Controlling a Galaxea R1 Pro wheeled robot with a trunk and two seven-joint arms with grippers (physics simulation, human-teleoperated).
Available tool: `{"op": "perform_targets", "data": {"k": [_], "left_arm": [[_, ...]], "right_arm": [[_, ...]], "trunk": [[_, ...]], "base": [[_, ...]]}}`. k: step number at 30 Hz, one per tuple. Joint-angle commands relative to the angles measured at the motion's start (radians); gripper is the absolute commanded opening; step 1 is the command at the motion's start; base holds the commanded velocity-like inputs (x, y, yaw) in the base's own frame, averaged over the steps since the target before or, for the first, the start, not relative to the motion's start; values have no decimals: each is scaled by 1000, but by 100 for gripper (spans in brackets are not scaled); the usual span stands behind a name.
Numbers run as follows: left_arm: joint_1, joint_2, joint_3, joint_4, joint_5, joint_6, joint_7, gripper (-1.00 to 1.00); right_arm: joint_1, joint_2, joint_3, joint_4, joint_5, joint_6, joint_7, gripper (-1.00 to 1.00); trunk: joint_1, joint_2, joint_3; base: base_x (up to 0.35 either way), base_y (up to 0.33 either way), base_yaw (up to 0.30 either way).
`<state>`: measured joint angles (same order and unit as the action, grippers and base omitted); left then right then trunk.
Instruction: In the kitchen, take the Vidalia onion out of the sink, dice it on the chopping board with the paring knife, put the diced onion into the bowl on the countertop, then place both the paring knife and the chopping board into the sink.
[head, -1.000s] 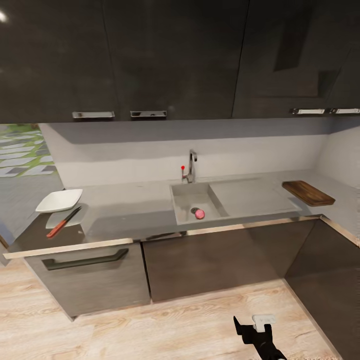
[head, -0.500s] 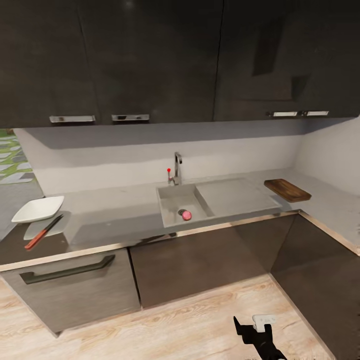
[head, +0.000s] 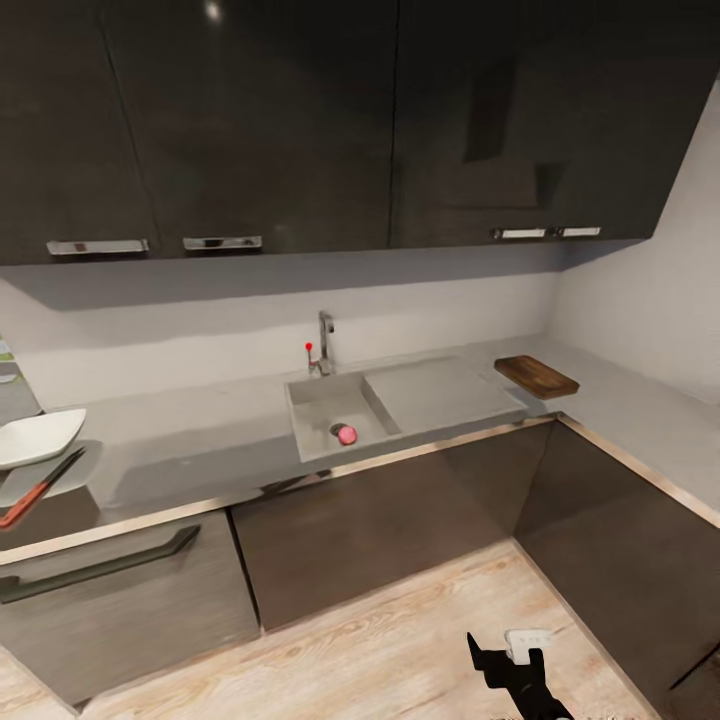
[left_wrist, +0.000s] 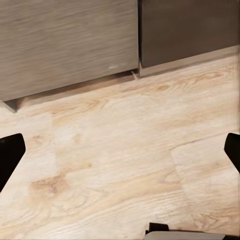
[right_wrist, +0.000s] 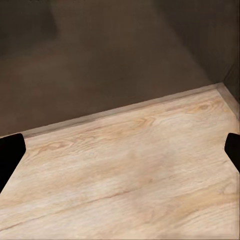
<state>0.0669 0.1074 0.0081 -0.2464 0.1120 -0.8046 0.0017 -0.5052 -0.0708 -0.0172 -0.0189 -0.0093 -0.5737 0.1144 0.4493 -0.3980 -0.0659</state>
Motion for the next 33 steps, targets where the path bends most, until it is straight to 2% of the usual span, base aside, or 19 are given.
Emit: {"op": "perform_targets", "data": {"k": [1, 33], "left_arm": [[1, 0, 0, -2, 3, -1, 0, 100], [0, 0, 0, -1, 3, -1, 0, 100]], "right_arm": [[-1, 0, -3, 1, -1, -3, 5, 100], [-1, 0, -2, 1, -1, -3, 5, 100]], "trunk": [[1, -2, -1], [1, -2, 36]], "base": [[0, 0, -199], [0, 0, -196]]}}
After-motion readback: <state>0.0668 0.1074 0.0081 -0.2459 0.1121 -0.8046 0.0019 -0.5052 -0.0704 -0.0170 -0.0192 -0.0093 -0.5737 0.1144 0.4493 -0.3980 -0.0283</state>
